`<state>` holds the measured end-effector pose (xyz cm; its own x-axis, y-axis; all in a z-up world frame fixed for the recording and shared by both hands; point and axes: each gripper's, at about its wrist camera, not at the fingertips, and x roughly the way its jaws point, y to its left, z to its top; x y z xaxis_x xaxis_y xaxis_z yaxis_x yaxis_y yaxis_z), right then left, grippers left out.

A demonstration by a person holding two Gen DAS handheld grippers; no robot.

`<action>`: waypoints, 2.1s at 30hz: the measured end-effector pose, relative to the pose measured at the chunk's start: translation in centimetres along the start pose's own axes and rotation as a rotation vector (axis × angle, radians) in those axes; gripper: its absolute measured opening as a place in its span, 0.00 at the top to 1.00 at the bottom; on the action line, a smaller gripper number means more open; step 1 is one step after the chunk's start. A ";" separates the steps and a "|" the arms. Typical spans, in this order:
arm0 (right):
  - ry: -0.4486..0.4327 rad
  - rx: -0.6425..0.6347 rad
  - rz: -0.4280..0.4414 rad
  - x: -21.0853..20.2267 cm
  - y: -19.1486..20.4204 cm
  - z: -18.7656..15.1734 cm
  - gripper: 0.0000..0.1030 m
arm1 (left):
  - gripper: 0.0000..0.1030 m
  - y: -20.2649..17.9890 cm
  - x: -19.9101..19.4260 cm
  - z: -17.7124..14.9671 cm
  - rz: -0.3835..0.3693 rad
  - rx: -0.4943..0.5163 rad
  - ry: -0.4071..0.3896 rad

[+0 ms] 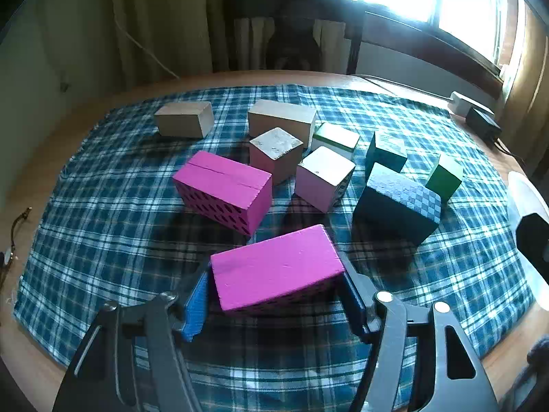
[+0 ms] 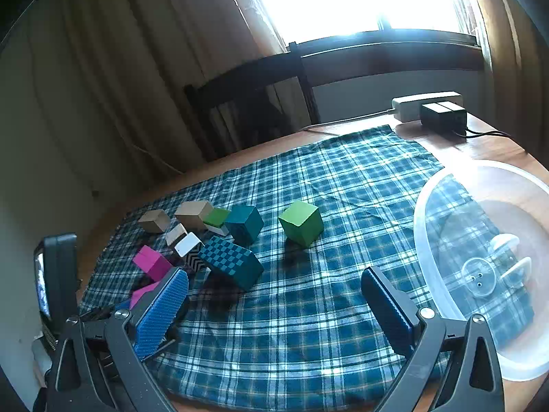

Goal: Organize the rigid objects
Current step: 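Lift the pink block with the left gripper while the right grasps the teal checkered block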

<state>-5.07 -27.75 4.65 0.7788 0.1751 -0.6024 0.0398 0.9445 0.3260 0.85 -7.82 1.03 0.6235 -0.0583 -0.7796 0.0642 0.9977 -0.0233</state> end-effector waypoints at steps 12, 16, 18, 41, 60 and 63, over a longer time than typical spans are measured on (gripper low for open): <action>0.035 -0.038 -0.036 1.5 0.2 -0.4 0.03 | 0.36 2.5 -2.3 -0.1 0.054 -0.094 -0.081; 0.073 -0.057 -0.035 2.4 0.6 -0.7 0.05 | 0.36 3.8 -2.8 -0.1 0.075 -0.126 -0.101; 0.107 -0.055 -0.019 2.8 1.1 -0.8 0.05 | 0.36 4.3 -3.1 -0.2 0.086 -0.140 -0.108; 0.250 -0.087 -0.029 10.6 6.8 1.7 0.26 | 0.36 6.2 -2.6 -0.4 0.124 -0.179 -0.086; 0.097 -0.141 -0.085 7.4 6.2 2.6 0.33 | 0.36 5.7 -2.5 -0.4 0.121 -0.156 -0.091; 0.059 -0.131 -0.105 6.1 5.5 2.8 0.33 | 0.36 5.6 -2.6 -0.5 0.120 -0.146 -0.100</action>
<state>1.68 -22.30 4.77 0.7366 0.0861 -0.6709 0.0341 0.9859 0.1640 -0.73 -2.05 2.61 0.6943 0.0653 -0.7167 -0.1240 0.9918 -0.0298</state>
